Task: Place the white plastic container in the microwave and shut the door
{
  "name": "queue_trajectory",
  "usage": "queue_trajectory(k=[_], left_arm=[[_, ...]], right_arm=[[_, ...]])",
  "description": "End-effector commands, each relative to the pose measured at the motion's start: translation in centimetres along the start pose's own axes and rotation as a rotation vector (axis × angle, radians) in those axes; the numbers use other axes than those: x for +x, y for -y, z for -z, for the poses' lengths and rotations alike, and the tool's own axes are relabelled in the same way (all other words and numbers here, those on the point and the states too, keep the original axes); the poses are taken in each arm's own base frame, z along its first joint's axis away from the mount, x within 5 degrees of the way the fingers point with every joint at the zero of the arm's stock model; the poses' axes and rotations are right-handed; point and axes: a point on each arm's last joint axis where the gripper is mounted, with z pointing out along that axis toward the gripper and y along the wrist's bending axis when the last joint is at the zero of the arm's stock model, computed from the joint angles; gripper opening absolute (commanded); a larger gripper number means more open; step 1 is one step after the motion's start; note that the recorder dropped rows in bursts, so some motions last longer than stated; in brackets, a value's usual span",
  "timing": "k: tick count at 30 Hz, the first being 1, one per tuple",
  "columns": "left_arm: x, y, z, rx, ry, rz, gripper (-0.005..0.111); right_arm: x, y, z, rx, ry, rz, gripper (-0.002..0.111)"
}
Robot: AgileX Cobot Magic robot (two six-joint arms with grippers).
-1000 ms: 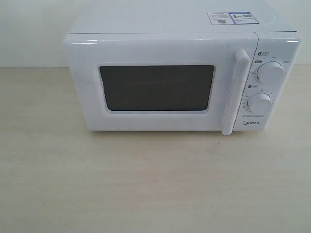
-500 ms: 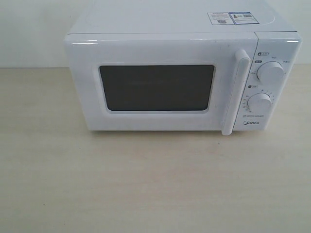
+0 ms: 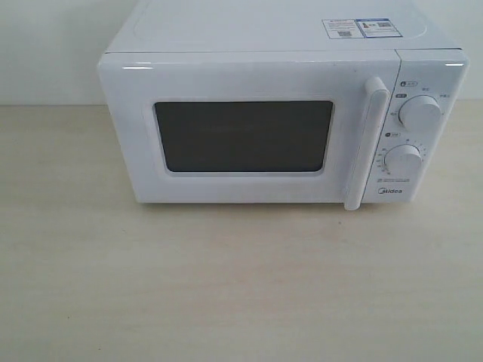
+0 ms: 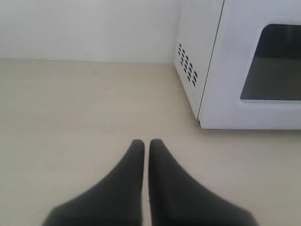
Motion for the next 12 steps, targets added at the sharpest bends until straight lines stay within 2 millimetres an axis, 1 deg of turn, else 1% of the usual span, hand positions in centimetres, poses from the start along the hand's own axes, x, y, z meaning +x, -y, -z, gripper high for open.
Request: queue_trajectory(k=[1,12], left_arm=[[0.12,-0.02,-0.01,-0.004,-0.001,-0.001,0.004],[0.12,-0.02,-0.01,-0.004,-0.001,-0.001,0.004]], right_arm=[[-0.04,0.04,0.04,0.006,0.006,0.005,0.0],[-0.21,0.03,0.05,0.005,0.026,0.003,0.0]])
